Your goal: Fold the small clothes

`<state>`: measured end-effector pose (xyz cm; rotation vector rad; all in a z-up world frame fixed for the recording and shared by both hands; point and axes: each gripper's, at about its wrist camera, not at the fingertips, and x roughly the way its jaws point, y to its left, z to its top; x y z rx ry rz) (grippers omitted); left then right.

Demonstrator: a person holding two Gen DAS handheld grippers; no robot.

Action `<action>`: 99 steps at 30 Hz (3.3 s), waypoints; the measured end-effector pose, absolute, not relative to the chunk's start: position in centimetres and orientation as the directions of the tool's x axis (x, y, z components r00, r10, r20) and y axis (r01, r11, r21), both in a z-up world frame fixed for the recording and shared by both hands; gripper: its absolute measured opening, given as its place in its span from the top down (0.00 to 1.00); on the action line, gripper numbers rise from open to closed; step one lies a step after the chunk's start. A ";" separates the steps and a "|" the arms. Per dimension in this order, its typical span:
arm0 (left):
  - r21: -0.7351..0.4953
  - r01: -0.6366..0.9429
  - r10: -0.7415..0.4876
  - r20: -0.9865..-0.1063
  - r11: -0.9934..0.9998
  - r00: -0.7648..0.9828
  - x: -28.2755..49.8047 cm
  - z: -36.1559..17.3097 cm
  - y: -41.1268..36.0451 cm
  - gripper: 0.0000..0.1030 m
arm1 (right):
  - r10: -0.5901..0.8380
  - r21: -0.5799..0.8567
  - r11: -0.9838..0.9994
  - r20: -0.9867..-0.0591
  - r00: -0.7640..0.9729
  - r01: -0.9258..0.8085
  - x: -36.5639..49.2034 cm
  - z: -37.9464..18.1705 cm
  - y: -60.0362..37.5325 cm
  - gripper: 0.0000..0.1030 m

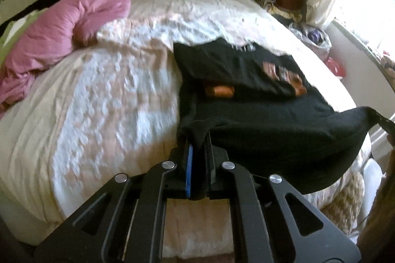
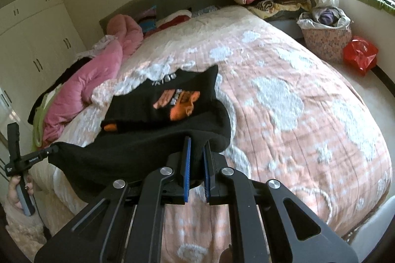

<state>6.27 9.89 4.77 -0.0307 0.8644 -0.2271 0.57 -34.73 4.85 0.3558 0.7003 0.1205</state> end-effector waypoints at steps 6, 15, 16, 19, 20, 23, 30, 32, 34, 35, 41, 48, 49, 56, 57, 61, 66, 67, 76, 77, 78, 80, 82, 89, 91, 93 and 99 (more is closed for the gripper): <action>-0.152 0.173 -0.229 -0.713 0.973 0.663 8.4 6.8 10.3 0.98 | 0.214 0.364 0.931 -0.571 0.793 0.011 3.2 7.0 -35.1 0.92; -0.183 0.150 -0.235 -0.679 0.972 0.696 12.3 8.8 10.8 0.98 | 0.224 0.415 0.909 -0.524 0.822 0.016 8.2 9.6 -35.9 0.92; -0.183 0.147 -0.233 -0.678 0.972 0.697 12.7 8.9 10.8 0.98 | 0.223 0.416 0.909 -0.523 0.823 0.018 8.6 9.7 -35.9 0.92; -0.184 0.138 -0.227 -0.679 0.973 0.698 14.2 9.1 10.9 0.98 | 0.216 0.411 0.911 -0.520 0.826 0.020 10.4 10.2 -35.9 0.92; -0.185 0.134 -0.225 -0.679 0.973 0.698 14.6 9.1 11.0 0.98 | 0.214 0.410 0.912 -0.519 0.828 0.021 11.0 10.4 -35.9 0.92; -0.185 0.117 -0.213 -0.682 0.976 0.699 16.2 9.1 11.1 0.98 | 0.207 0.408 0.913 -0.519 0.830 0.027 12.7 10.6 -35.9 0.92; -0.174 0.093 -0.189 -0.692 0.980 0.696 19.6 8.7 11.0 0.98 | 0.184 0.392 0.918 -0.545 0.818 0.055 16.3 9.7 -36.2 0.92; -0.168 0.082 -0.178 -0.702 0.982 0.690 20.8 8.2 10.8 0.98 | 0.184 0.394 0.917 -0.561 0.807 0.065 17.7 9.0 -36.3 0.92; -0.167 0.073 -0.171 -0.711 0.983 0.682 21.9 7.7 10.7 0.98 | 0.179 0.390 0.917 -0.579 0.795 0.078 18.7 8.3 -36.3 0.92; -0.165 0.069 -0.167 -0.716 0.984 0.678 22.4 7.4 10.7 0.98 | 0.177 0.389 0.917 -0.590 0.788 0.085 19.3 7.9 -36.2 0.92; -0.138 0.051 -0.138 -0.755 0.989 0.641 25.2 5.1 10.0 0.98 | 0.160 0.368 0.921 -0.655 0.738 0.127 22.3 4.7 -36.3 0.91; -0.114 0.031 -0.109 -0.789 0.993 0.605 27.8 2.6 9.5 0.97 | 0.138 0.353 0.917 -0.714 0.686 0.183 24.9 1.1 -36.5 0.86; -0.108 0.031 -0.105 -0.793 0.994 0.600 28.2 2.2 9.4 0.96 | 0.135 0.352 0.917 -0.718 0.683 0.189 25.1 0.7 -36.5 0.86; -0.104 0.015 -0.092 -0.795 0.994 0.599 28.3 1.4 9.8 0.81 | 0.095 0.332 0.920 -0.708 0.700 0.210 24.9 0.5 -37.0 0.68; -0.111 0.015 -0.097 -0.789 0.994 0.607 28.0 1.6 10.0 0.80 | 0.091 0.333 0.921 -0.693 0.715 0.205 24.4 0.8 -37.1 0.68; -0.085 0.038 -0.090 -0.765 0.996 0.638 25.5 2.6 10.5 0.80 | 0.133 0.329 0.935 -0.670 0.731 0.131 22.8 1.8 -36.4 0.71; -0.062 0.124 -0.125 -0.791 0.990 0.598 23.2 1.4 9.4 0.95 | 0.204 0.286 0.958 -0.714 0.670 0.013 21.8 0.5 -33.4 0.83; -0.064 0.151 -0.140 -0.805 0.986 0.576 23.1 0.7 8.9 0.96 | 0.219 0.281 0.960 -0.728 0.650 -0.009 21.8 -0.1 -32.6 0.83; 0.096 0.178 -0.019 -0.833 0.979 0.553 24.7 -3.5 5.7 0.96 | 0.173 0.179 0.983 -0.827 0.536 -0.042 24.2 -5.2 -28.5 0.83; 0.095 0.172 -0.017 -0.831 0.980 0.556 25.1 -3.5 5.6 0.96 | 0.170 0.177 0.983 -0.828 0.535 -0.038 24.6 -5.4 -28.4 0.83; 0.100 0.169 -0.011 -0.829 0.981 0.559 25.7 -3.5 5.5 0.96 | 0.168 0.179 0.983 -0.826 0.539 -0.032 25.1 -5.4 -28.4 0.83; 0.102 0.158 -0.005 -0.824 0.982 0.567 26.8 -3.4 5.5 0.96 | 0.166 0.186 0.982 -0.823 0.544 -0.018 26.0 -5.5 -28.5 0.83; 0.105 0.147 0.002 -0.821 0.983 0.571 27.9 -3.2 5.3 0.96 | 0.171 0.210 0.978 -0.818 0.550 0.008 27.4 -5.4 -29.0 0.83; 0.030 0.080 -0.020 -0.825 0.996 0.564 32.4 -2.7 6.5 0.95 | 0.179 0.277 0.956 -0.806 0.564 0.092 31.5 -5.2 -31.1 0.83; 0.014 0.053 -0.019 -0.813 0.999 0.582 33.5 -1.8 7.1 0.95 | 0.167 0.285 0.951 -0.802 0.574 0.120 32.2 -4.9 -32.0 0.83; -0.006 0.030 -0.023 -0.800 1.000 0.600 33.9 -0.8 7.9 0.95 | 0.148 0.284 0.948 -0.794 0.590 0.143 32.4 -4.5 -32.9 0.82; -0.062 -0.010 -0.045 -0.807 0.998 0.589 34.0 -1.0 10.3 0.88 | 0.072 0.215 0.963 -0.784 0.616 0.161 31.7 -3.7 -34.8 0.71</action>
